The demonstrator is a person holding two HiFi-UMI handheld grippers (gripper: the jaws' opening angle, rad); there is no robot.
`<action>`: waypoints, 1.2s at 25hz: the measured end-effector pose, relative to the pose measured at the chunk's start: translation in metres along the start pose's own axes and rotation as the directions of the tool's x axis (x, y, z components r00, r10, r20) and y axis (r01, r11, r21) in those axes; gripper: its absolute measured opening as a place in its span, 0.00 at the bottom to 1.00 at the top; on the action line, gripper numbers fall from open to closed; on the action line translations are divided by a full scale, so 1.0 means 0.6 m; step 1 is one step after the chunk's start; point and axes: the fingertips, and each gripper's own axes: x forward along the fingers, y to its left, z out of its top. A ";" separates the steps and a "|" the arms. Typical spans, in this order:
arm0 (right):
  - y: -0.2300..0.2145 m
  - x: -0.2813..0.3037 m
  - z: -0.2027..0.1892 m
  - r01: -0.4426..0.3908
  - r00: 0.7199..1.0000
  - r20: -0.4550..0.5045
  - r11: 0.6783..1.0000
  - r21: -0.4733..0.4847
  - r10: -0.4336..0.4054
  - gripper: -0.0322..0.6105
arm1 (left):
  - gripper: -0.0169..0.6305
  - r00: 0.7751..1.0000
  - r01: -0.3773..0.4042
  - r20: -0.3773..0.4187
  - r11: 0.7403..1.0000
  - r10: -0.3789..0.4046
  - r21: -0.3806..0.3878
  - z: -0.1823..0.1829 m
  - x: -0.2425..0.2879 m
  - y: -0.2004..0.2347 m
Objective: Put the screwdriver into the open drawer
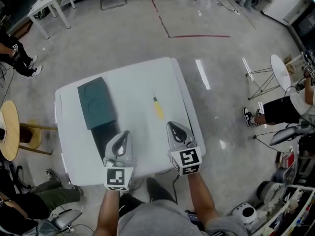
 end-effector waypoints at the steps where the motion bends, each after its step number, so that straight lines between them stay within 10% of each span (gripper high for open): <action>1: -0.002 0.012 -0.007 -0.008 1.000 -0.011 1.000 -0.001 0.008 0.06 | 0.04 1.000 -0.002 -0.007 1.000 0.002 -0.002 -0.008 0.011 0.003; 27: -0.061 0.223 -0.165 -0.042 0.978 -0.202 0.999 0.016 0.045 0.06 | 0.04 0.991 -0.014 -0.135 1.000 0.011 -0.022 -0.179 0.169 0.044; 30: -0.059 0.236 -0.177 -0.057 0.969 -0.239 0.998 0.028 0.062 0.19 | 0.04 0.990 -0.017 -0.141 0.999 0.012 -0.028 -0.182 0.171 0.047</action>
